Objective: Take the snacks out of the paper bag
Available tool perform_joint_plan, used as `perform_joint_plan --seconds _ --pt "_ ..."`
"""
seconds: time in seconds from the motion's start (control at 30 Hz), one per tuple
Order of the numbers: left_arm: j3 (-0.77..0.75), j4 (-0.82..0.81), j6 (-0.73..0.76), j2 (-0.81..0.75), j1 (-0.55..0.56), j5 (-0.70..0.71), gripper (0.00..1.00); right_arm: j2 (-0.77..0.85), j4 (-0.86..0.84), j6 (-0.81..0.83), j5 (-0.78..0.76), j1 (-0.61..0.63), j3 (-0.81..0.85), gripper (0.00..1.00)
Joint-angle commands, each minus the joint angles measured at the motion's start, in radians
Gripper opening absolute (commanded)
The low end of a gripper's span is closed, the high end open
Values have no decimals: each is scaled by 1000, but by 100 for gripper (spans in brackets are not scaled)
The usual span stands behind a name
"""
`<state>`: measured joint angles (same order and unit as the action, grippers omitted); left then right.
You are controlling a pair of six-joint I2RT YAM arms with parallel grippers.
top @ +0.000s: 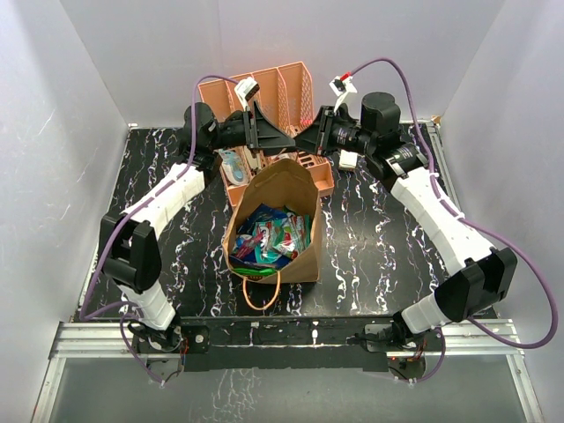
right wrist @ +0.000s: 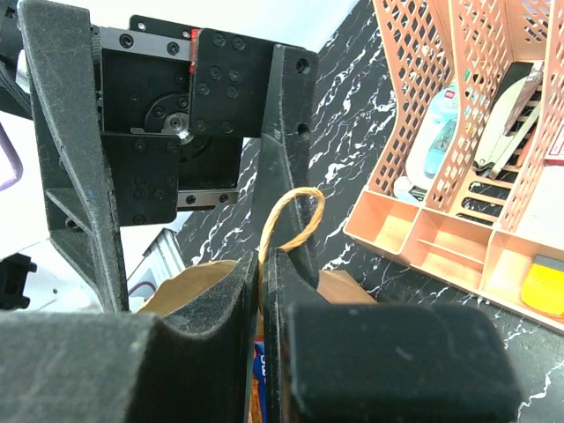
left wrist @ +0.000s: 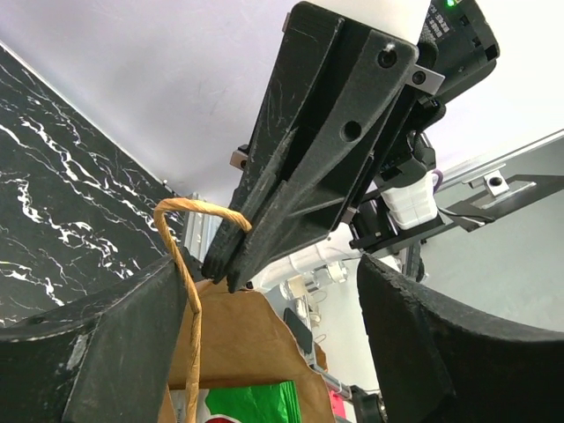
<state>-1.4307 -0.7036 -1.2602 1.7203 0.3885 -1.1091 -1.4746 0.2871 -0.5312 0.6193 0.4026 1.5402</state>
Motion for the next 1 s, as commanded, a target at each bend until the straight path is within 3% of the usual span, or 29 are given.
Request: perform_joint_plan --seconds 0.0,0.37,0.5,0.67,0.83,0.97 --pt "-12 -77 -20 -90 3 -36 71 74 -52 33 -29 -14 9 8" --pt "-10 -139 -88 -94 3 -28 55 71 -49 37 14 -17 14 8" --pt "-25 -83 -50 -93 8 -27 53 71 -51 36 23 -16 18 8" --pt "-1 -50 -2 -123 7 -23 32 87 -26 57 -16 -16 14 8" --pt "30 115 122 -185 -8 29 12 101 11 84 -43 -19 -5 9" --pt "29 303 250 -244 -31 78 3 98 24 98 -44 -19 -6 9"
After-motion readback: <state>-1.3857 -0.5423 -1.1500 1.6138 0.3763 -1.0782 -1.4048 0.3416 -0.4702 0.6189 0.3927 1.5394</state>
